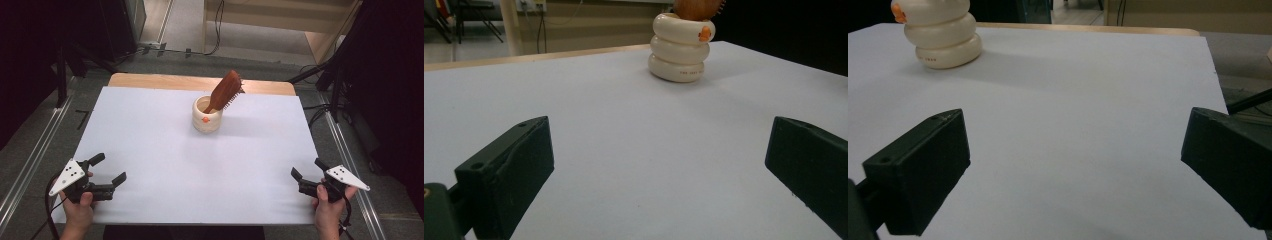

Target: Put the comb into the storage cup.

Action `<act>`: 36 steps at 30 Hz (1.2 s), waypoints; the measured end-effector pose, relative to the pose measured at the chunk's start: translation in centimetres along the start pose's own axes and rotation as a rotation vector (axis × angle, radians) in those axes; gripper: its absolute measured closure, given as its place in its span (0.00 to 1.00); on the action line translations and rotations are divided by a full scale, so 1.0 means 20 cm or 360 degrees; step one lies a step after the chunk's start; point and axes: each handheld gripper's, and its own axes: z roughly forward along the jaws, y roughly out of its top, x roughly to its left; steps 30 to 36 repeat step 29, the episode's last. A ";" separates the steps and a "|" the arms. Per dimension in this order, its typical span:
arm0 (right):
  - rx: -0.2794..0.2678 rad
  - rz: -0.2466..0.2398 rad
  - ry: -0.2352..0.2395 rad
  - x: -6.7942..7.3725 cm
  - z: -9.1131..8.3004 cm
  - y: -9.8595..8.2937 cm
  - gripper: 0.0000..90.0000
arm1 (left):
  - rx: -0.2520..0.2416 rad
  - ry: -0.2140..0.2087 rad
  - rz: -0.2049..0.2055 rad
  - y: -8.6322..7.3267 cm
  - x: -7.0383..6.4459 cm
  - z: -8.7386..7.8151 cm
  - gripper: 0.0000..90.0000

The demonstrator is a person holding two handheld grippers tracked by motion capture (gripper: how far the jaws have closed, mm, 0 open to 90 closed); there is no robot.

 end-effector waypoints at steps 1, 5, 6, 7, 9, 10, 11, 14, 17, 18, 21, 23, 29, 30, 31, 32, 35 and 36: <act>-0.0003 0.0008 0.0001 0.00 0.00 0.00 0.00 | 0.0000 0.0000 0.0002 0.00 0.00 0.00 0.00; -0.0027 0.0096 0.0008 -0.03 0.00 -0.02 0.00 | -0.0003 -0.0005 0.0007 0.00 0.00 0.00 0.00; -0.0039 0.0094 0.0010 -0.03 0.00 -0.03 0.00 | -0.0002 -0.0006 0.0008 0.00 0.00 0.00 0.00; -0.0035 0.0098 0.0010 -0.03 0.00 -0.03 0.00 | -0.0002 -0.0004 0.0008 0.00 0.00 0.00 0.00; -0.0028 0.0078 0.0003 -0.02 0.00 -0.03 0.00 | -0.0007 -0.0001 0.0002 0.00 0.00 0.00 0.00; -0.0020 0.0057 -0.0004 -0.01 0.01 -0.03 0.00 | -0.0012 -0.0003 -0.0002 0.00 0.01 -0.01 0.00; -0.0011 0.0038 -0.0006 0.00 0.02 -0.03 0.00 | -0.0016 0.0002 -0.0011 0.00 0.01 -0.01 0.00; 0.0004 -0.0003 -0.0012 0.01 0.04 -0.02 0.00 | -0.0020 -0.0002 -0.0017 0.00 0.01 -0.01 0.00; -0.0003 0.0003 -0.0016 0.01 0.04 -0.02 0.00 | -0.0022 -0.0001 -0.0021 0.00 0.01 -0.01 0.00; -0.0004 0.0012 -0.0014 0.01 0.03 -0.02 0.00 | -0.0023 -0.0002 -0.0021 0.00 0.01 -0.01 0.00; -0.0009 0.0025 -0.0009 0.00 0.03 -0.02 0.00 | -0.0023 -0.0001 -0.0025 0.00 0.01 -0.01 0.00; -0.0012 0.0016 -0.0011 0.00 0.04 -0.02 0.00 | -0.0025 0.0001 -0.0029 0.00 0.02 -0.01 0.00; 0.0041 0.0005 -0.0066 0.01 0.06 -0.02 0.00 | -0.0024 0.0001 -0.0030 0.00 0.01 -0.01 0.00; 0.0041 0.0005 -0.0066 0.01 0.06 -0.02 0.00 | -0.0024 0.0001 -0.0030 0.00 0.01 -0.01 0.00; 0.0041 0.0005 -0.0066 0.01 0.06 -0.02 0.00 | -0.0024 0.0001 -0.0030 0.00 0.01 -0.01 0.00; 0.0041 0.0005 -0.0066 0.01 0.06 -0.02 0.00 | -0.0024 0.0001 -0.0030 0.00 0.01 -0.01 0.00; 0.0041 0.0005 -0.0066 0.01 0.06 -0.02 0.00 | -0.0024 0.0001 -0.0030 0.00 0.01 -0.01 0.00; 0.0041 0.0005 -0.0066 0.01 0.06 -0.02 0.00 | -0.0024 0.0001 -0.0030 0.00 0.01 -0.01 0.00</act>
